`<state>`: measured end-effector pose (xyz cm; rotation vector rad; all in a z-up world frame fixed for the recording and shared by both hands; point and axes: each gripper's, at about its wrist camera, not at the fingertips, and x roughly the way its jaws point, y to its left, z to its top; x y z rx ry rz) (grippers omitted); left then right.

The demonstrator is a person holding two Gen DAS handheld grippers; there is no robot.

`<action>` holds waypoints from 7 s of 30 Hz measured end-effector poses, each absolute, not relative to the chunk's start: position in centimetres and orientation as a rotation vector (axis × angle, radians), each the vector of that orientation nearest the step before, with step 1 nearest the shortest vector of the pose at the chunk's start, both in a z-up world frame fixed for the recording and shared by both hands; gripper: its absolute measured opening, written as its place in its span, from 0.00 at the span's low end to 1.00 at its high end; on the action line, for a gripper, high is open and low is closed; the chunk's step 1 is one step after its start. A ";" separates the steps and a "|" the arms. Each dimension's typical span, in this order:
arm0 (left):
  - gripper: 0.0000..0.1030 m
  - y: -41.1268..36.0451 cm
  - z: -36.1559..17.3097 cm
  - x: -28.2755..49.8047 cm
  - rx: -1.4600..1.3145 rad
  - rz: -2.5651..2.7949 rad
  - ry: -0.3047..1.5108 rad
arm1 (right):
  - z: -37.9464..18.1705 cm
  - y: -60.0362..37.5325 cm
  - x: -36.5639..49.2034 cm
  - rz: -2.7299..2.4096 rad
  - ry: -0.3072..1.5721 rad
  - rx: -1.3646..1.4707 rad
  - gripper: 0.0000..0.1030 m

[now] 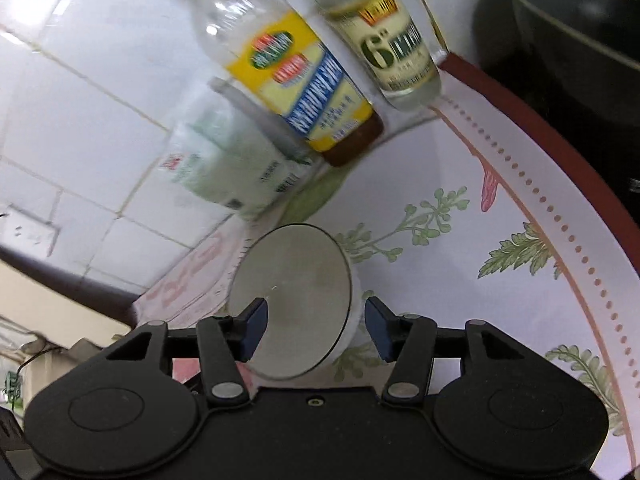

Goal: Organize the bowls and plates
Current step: 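Move both grippers to the white bowl by the bottles and close on its rim, then lift the white bowl with both grippers and carry it over the nested bowls, then lower the white bowl into the nested bowls with both grippers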

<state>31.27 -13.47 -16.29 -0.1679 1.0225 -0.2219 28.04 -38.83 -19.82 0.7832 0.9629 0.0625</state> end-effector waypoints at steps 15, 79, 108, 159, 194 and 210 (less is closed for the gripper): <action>0.16 -14.8 -19.8 33.9 -0.194 -0.196 1.095 | -22.6 -38.4 30.9 -0.017 1.038 0.796 0.45; 0.09 -15.8 -16.2 18.0 -0.287 -0.326 1.221 | -15.8 -34.6 10.5 0.034 0.702 -0.040 0.15; 0.12 -15.4 -15.0 16.3 -0.285 -0.331 1.139 | -16.2 -36.3 7.9 0.093 0.589 0.024 0.17; 0.56 -15.4 -20.7 14.0 -0.574 -0.362 0.995 | -29.2 -36.3 6.3 0.354 0.396 0.056 0.88; 0.35 -15.9 -21.2 14.9 -0.555 -0.232 0.999 | -29.5 -35.4 7.0 0.351 0.352 0.013 0.87; 0.35 -15.3 -20.4 13.7 -0.542 -0.282 0.987 | -28.3 -35.2 6.1 0.333 0.359 -0.016 0.84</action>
